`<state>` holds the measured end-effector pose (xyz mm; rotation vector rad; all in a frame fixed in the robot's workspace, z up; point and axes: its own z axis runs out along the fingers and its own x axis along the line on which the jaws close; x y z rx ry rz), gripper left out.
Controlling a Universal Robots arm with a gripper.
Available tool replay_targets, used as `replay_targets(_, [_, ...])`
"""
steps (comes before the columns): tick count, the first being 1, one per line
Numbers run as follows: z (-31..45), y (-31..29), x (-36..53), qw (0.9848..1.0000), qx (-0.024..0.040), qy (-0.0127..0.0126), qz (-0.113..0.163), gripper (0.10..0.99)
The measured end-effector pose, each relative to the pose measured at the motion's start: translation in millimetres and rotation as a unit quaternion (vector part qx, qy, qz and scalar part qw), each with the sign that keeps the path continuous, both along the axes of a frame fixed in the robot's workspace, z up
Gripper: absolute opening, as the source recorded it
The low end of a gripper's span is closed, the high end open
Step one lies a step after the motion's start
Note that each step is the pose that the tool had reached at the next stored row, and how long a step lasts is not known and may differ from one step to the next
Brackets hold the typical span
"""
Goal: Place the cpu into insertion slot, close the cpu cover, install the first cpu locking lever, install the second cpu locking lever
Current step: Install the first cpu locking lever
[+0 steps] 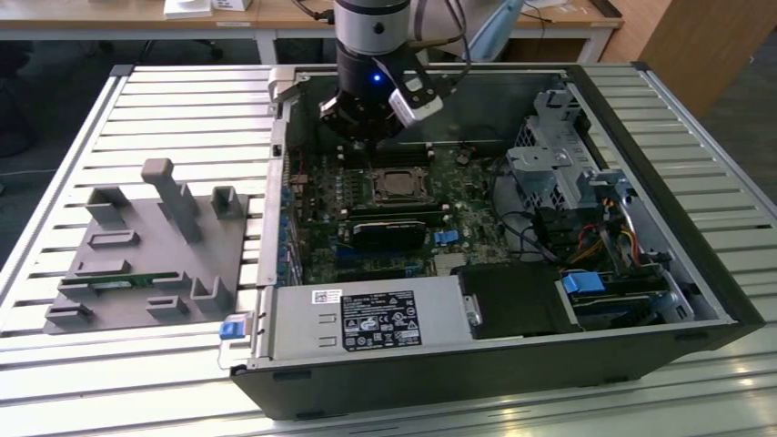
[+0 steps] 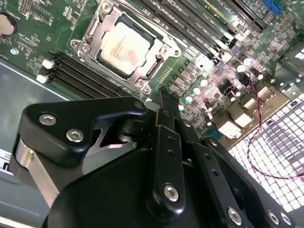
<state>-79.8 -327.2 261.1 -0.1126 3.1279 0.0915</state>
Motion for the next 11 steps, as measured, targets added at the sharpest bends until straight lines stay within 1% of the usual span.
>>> replay_targets(6, [-0.6, 0.4, -2.3, 1.0000, 0.0001, -0.0001, 0.000, 0.106])
replay_targets(11, [-1.1, 1.6, -5.8, 1.0000, 0.0001, -0.0001, 0.000, 0.106])
